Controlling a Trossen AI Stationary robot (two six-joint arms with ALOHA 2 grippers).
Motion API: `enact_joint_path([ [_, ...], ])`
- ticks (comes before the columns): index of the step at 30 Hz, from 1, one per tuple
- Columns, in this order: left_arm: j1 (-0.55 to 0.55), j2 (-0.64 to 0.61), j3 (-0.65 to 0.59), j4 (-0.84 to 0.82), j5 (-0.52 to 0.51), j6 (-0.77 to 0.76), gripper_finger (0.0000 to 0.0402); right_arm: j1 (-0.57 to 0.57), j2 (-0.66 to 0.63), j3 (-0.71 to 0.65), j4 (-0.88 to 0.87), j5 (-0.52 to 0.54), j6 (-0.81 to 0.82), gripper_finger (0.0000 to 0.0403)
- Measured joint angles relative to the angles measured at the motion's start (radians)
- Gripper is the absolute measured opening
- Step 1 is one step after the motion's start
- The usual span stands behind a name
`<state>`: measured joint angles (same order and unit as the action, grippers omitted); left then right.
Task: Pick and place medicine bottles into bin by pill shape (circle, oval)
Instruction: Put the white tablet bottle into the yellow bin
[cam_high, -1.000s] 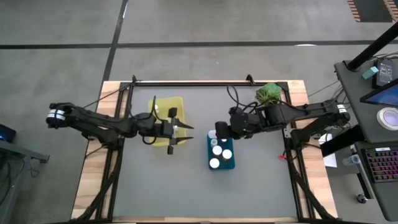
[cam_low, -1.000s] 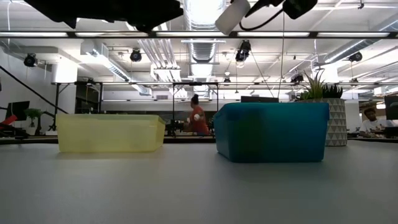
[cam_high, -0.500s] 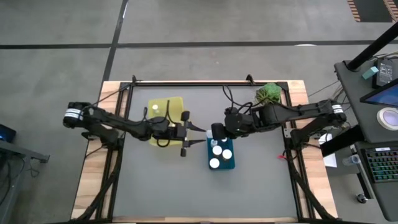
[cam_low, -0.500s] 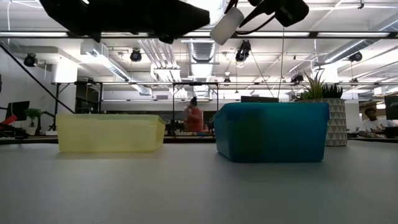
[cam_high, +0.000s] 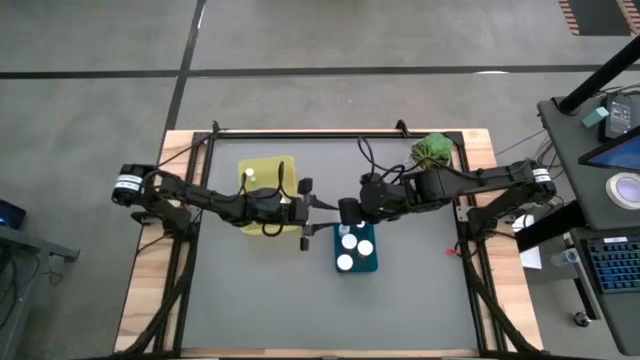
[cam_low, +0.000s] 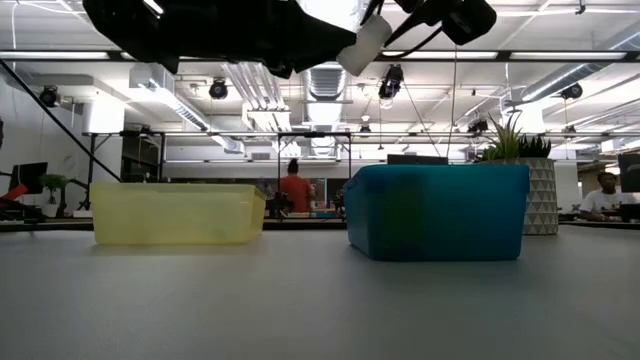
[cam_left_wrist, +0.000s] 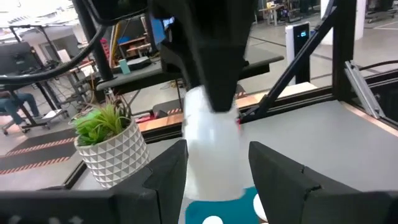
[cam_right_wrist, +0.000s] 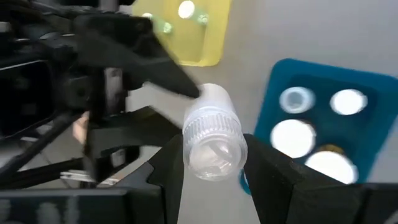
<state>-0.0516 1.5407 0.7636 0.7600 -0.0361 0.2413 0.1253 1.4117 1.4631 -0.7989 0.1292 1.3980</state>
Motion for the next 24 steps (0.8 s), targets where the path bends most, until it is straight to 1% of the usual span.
enact_joint_path([
  [2, 0.001, 0.002, 0.000, -0.008, 0.000, 0.000, 0.0161, 0.000, 0.000, 0.000, 0.025, -0.002, 0.014, 0.0137],
  [4, 0.000, 0.003, 0.000, -0.017, 0.000, -0.001, 0.0174, 0.001, 0.000, 0.000, 0.036, -0.003, 0.014, 0.0137],
  [11, 0.000, 0.003, -0.001, -0.022, 0.001, 0.000, 0.0254, -0.002, -0.001, 0.002, 0.112, -0.003, 0.002, 0.0137],
  [14, -0.001, 0.003, -0.001, -0.023, 0.002, 0.012, 0.0272, -0.006, -0.001, 0.002, 0.101, -0.003, -0.004, 0.0137],
  [18, -0.001, 0.003, -0.001, -0.023, 0.002, 0.031, 0.0270, -0.008, -0.001, 0.002, 0.101, -0.003, -0.008, 0.0137],
  [24, -0.001, 0.003, 0.003, -0.014, 0.002, 0.031, 0.0230, -0.008, -0.001, 0.002, 0.098, -0.006, -0.029, 0.0137],
])
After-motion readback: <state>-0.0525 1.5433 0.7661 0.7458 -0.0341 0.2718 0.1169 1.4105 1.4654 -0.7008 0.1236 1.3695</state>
